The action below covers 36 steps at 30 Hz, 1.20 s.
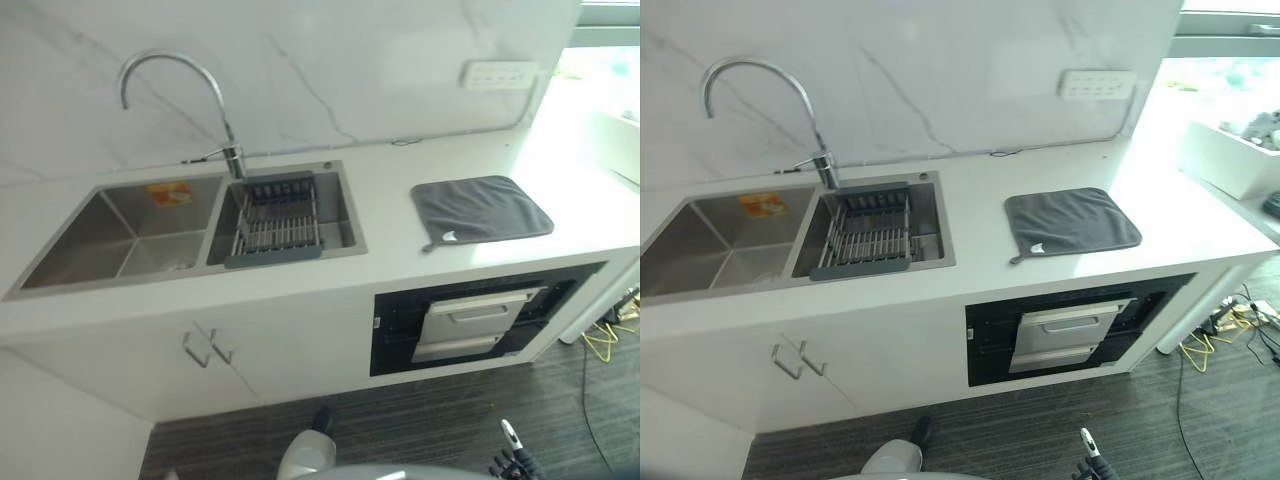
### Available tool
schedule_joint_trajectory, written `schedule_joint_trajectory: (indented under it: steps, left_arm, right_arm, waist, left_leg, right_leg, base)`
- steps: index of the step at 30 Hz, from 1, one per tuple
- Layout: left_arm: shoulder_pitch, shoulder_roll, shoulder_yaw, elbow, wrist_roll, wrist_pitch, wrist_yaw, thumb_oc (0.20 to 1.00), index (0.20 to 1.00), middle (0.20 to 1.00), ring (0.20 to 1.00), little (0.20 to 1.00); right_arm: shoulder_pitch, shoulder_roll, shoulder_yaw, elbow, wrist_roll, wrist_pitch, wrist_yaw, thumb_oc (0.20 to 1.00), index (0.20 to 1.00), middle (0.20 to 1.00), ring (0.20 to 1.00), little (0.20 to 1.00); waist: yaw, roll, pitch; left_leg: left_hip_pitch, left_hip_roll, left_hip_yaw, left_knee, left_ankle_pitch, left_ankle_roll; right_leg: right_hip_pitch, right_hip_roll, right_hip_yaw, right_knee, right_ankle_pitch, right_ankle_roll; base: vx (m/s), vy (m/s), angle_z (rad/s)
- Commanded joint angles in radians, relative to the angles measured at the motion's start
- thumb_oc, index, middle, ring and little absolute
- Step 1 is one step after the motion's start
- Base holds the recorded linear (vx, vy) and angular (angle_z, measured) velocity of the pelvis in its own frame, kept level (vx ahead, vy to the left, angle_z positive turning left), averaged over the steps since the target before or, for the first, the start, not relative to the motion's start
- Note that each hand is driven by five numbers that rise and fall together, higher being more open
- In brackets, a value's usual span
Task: Place the dishes in the dishwasher.
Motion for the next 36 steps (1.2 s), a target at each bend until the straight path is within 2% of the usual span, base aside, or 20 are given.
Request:
schedule_joint_trajectory:
  steps: [1, 3, 5, 6, 7, 8, 9, 10, 11, 12, 13, 14, 15, 17, 19, 22, 26, 30, 33, 36]
  left_arm:
    - [-0.064, -0.005, -0.076, -0.069, 0.155, 0.179, -0.133, 1.0, 1.0, 1.0, 1.0, 1.0]
    - [-0.081, 0.002, -0.145, -0.086, 0.122, 0.231, -0.205, 1.0, 1.0, 1.0, 1.0, 1.0]
    - [-0.075, 0.015, -0.173, -0.106, 0.146, 0.218, -0.265, 1.0, 1.0, 1.0, 1.0, 1.0]
    - [-0.078, 0.026, -0.196, -0.126, 0.164, 0.207, -0.276, 1.0, 1.0, 1.0, 1.0, 1.0]
    - [-0.099, 0.047, -0.229, -0.145, 0.225, 0.195, -0.339, 1.0, 1.0, 1.0, 1.0, 1.0]
    - [-0.119, 0.061, -0.255, -0.146, 0.253, 0.212, -0.378, 1.0, 1.0, 1.0, 1.0, 1.0]
    - [-0.127, 0.069, -0.26, -0.131, 0.272, 0.205, -0.401, 1.0, 1.0, 1.0, 1.0, 1.0]
    - [-0.136, 0.079, -0.25, -0.104, 0.266, 0.173, -0.406, 1.0, 1.0, 1.0, 1.0, 1.0]
    - [-0.15, 0.083, -0.242, -0.095, 0.268, 0.171, -0.394, 1.0, 1.0, 1.0, 1.0, 1.0]
    - [-0.175, 0.085, -0.239, -0.091, 0.315, 0.175, -0.386, 1.0, 1.0, 1.0, 1.0, 1.0]
    - [-0.195, 0.085, -0.25, -0.098, 0.377, 0.17, -0.389, 1.0, 1.0, 1.0, 1.0, 1.0]
    - [-0.22, 0.081, -0.282, -0.108, 0.443, 0.168, -0.391, 1.0, 1.0, 1.0, 1.0, 1.0]
    - [-0.231, 0.075, -0.332, -0.107, 0.495, 0.156, -0.393, 1.0, 1.0, 1.0, 1.0, 1.0]
    - [-0.228, 0.074, -0.386, -0.108, 0.623, 0.121, -0.401, 1.0, 1.0, 1.0, 1.0, 1.0]
    - [-0.214, 0.075, -0.397, -0.137, 0.541, 0.122, -0.39, 1.0, 1.0, 1.0, 1.0, 1.0]
    - [-0.199, 0.064, -0.416, -0.143, 0.555, 0.099, -0.368, 1.0, 1.0, 1.0, 1.0, 1.0]
    - [-0.2, 0.058, -0.434, -0.151, 0.568, 0.1, -0.346, 1.0, 1.0, 1.0, 1.0, 1.0]
    - [-0.197, 0.067, -0.438, -0.151, 0.57, 0.106, -0.343, 1.0, 1.0, 1.0, 1.0, 1.0]
    - [-0.191, 0.072, -0.426, -0.135, 0.578, 0.091, -0.343, 1.0, 1.0, 1.0, 1.0, 1.0]
    - [-0.19, 0.063, -0.424, -0.129, 0.575, 0.093, -0.336, 1.0, 1.0, 1.0, 1.0, 1.0]
  right_arm:
    - [-0.062, 0.036, -0.028, -0.048, -0.13, -0.025, -0.007, 1.0, 1.0, 1.0, 1.0, 1.0]
    - [-0.053, 0.017, 0.011, -0.056, -0.155, -0.026, -0.012, 1.0, 1.0, 1.0, 1.0, 1.0]
    - [-0.052, 0.005, 0.004, -0.057, -0.182, -0.005, -0.009, 1.0, 1.0, 1.0, 1.0, 1.0]
    - [-0.051, -0.003, 0.003, -0.054, -0.187, 0.004, -0.012, 1.0, 1.0, 1.0, 1.0, 1.0]
    - [-0.043, -0.026, 0.013, -0.038, -0.165, 0.006, -0.003, 1.0, 1.0, 1.0, 1.0, 1.0]
    - [-0.037, -0.033, 0.02, -0.043, -0.152, 0.01, -0.008, 1.0, 1.0, 1.0, 1.0, 1.0]
    - [-0.04, -0.049, 0.026, -0.048, -0.145, 0.026, -0.021, 1.0, 1.0, 1.0, 1.0, 1.0]
    - [-0.044, -0.079, 0.015, -0.033, -0.091, 0.076, -0.003, 1.0, 1.0, 1.0, 1.0, 1.0]
    - [-0.039, -0.088, -0.011, -0.018, -0.083, 0.098, 0.023, 1.0, 1.0, 1.0, 1.0, 1.0]
    - [-0.019, -0.09, -0.046, 0.009, -0.107, 0.112, 0.06, 1.0, 1.0, 1.0, 1.0, 1.0]
    - [0.003, -0.081, -0.053, 0.022, -0.155, 0.123, 0.081, 1.0, 1.0, 1.0, 1.0, 1.0]
    - [0.029, -0.068, -0.048, 0.026, -0.205, 0.13, 0.084, 1.0, 1.0, 1.0, 1.0, 1.0]
    - [0.045, -0.048, -0.024, 0.022, -0.245, 0.13, 0.075, 1.0, 1.0, 1.0, 1.0, 1.0]
    - [0.055, -0.033, 0.019, -0.023, -0.285, 0.178, 0.049, 1.0, 1.0, 1.0, 1.0, 1.0]
    - [0.07, -0.024, 0.055, -0.072, -0.333, 0.205, 0.041, 1.0, 1.0, 1.0, 1.0, 1.0]
    - [0.062, 0.028, 0.11, -0.116, -0.298, 0.192, -0.003, 1.0, 1.0, 1.0, 1.0, 1.0]
    - [0.054, 0.068, 0.149, -0.155, -0.266, 0.191, -0.07, 1.0, 1.0, 1.0, 1.0, 1.0]
    - [0.061, 0.04, 0.131, -0.113, -0.262, 0.179, -0.031, 1.0, 1.0, 1.0, 1.0, 1.0]
    - [0.074, 0.014, 0.108, -0.079, -0.298, 0.177, 0.039, 1.0, 1.0, 1.0, 1.0, 1.0]
    - [0.076, 0.035, 0.123, -0.076, -0.287, 0.162, 0.023, 1.0, 1.0, 1.0, 1.0, 1.0]
  waist:
    - [-0.024, -0.001, 0.06]
    - [-0.046, 0.016, 0.077]
    - [-0.058, 0.015, 0.098]
    - [-0.062, 0.009, 0.108]
    - [-0.072, -0.008, 0.134]
    - [-0.089, -0.023, 0.146]
    - [-0.101, -0.035, 0.144]
    - [-0.119, -0.072, 0.137]
    - [-0.137, -0.092, 0.125]
    - [-0.168, -0.113, 0.106]
    - [-0.206, -0.098, 0.085]
    - [-0.233, -0.071, 0.069]
    - [-0.243, -0.07, 0.056]
    - [-0.251, -0.071, 0.041]
    - [-0.26, -0.072, 0.032]
    - [-0.25, -0.07, 0.033]
    - [-0.248, -0.062, 0.024]
    - [-0.237, -0.069, 0.011]
    - [-0.234, -0.087, 0.004]
    - [-0.231, -0.091, -0.002]
  left_leg:
    - [-0.014, 0.062, -0.032, 0.029, 0.214, -0.03]
    - [-0.039, 0.071, -0.025, 0.055, 0.25, -0.037]
    - [-0.078, 0.088, 0.007, 0.051, 0.343, -0.06]
    - [-0.095, 0.098, 0.039, 0.012, 0.381, -0.069]
    - [-0.142, 0.097, 0.125, -0.005, 0.388, -0.075]
    - [-0.142, 0.093, 0.152, 0.078, 0.373, -0.074]
    - [-0.131, 0.081, 0.116, 0.143, 0.355, -0.059]
    - [-0.103, 0.043, 0.096, 0.274, 0.261, -0.019]
    - [-0.076, 0.029, 0.125, 0.333, 0.192, 0.004]
    - [-0.019, 0.023, 0.186, 0.385, 0.088, 0.027]
    - [0.14, 0.032, 0.253, 0.254, 0.009, 0.033]
    - [0.217, 0.039, 0.312, 0.058, 0.01, 0.024]
    - [0.253, 0.029, 0.321, -0.023, -0.024, 0.026]
    - [0.275, 0.018, 0.334, -0.086, -0.048, 0.031]
    - [0.273, -0.001, 0.351, -0.09, -0.063, 0.048]
    - [0.28, -0.02, 0.344, -0.105, -0.076, 0.069]
    - [0.279, -0.029, 0.349, -0.122, -0.076, 0.083]
    - [0.261, -0.03, 0.342, -0.127, -0.067, 0.075]
    - [0.257, -0.019, 0.364, -0.127, -0.062, 0.07]
    - [0.254, -0.02, 0.362, -0.127, -0.062, 0.071]
  right_leg:
    - [-0.011, 0.025, 0.044, 0.018, 0.023, -0.029]
    - [-0.011, 0.043, 0.059, 0.025, 0.017, -0.039]
    - [0.003, 0.062, 0.069, -0.01, 0.048, -0.035]
    - [0.016, 0.068, 0.075, -0.044, 0.079, -0.027]
    - [0.042, 0.07, 0.08, -0.111, 0.132, -0.015]
    - [0.037, 0.066, 0.071, -0.152, 0.157, -0.013]
    - [0.012, 0.058, 0.084, -0.178, 0.184, -0.013]
    - [-0.02, 0.029, 0.101, -0.205, 0.209, -0.012]
    - [-0.04, 0.012, 0.1, -0.22, 0.226, -0.008]
    - [-0.062, -0.003, 0.086, -0.234, 0.244, -0.004]
    - [-0.085, 0.002, 0.059, -0.229, 0.255, 0.012]
    - [-0.091, 0.011, 0.023, -0.236, 0.26, 0.025]
    - [-0.096, 0.003, 0.018, -0.247, 0.273, 0.037]
    - [-0.104, -0.015, 0.008, -0.26, 0.294, 0.064]
    - [-0.122, -0.041, 0.02, -0.272, 0.322, 0.094]
    - [-0.128, -0.055, 0.021, -0.273, 0.335, 0.113]
    - [-0.138, -0.062, 0.015, -0.275, 0.341, 0.12]
    - [-0.116, -0.055, 0.006, -0.322, 0.358, 0.124]
    - [-0.113, -0.056, 0.0, -0.333, 0.367, 0.13]
    - [-0.1, -0.05, 0.002, -0.349, 0.366, 0.127]
  base:
    - [-0.03, 0.023, -0.36]
    - [-0.05, -0.024, -0.6]
    - [-0.03, -0.074, -0.61]
    - [-0.1, -0.146, -0.39]
    - [-0.22, -0.181, -0.16]
    - [-0.34, -0.16, 0.05]
    - [-0.46, -0.065, 0.37]
    - [-0.43, 0.002, -0.2]
    - [-0.4, 0.02, -0.52]
    - [-0.25, 0.105, -0.57]
    - [-0.19, 0.212, 0.22]
    - [-0.1, 0.267, 1.09]
    - [-0.06, 0.231, 1.58]
    - [-0.05, 0.175, 1.82]
    - [-0.07, 0.146, 0.39]
    - [-0.04, 0.031, -0.11]
    - [-0.05, -0.005, 0.0]
    - [-0.04, -0.052, 0.05]
    - [-0.03, -0.054, -0.04]
    - [0.0, -0.008, -0.02]
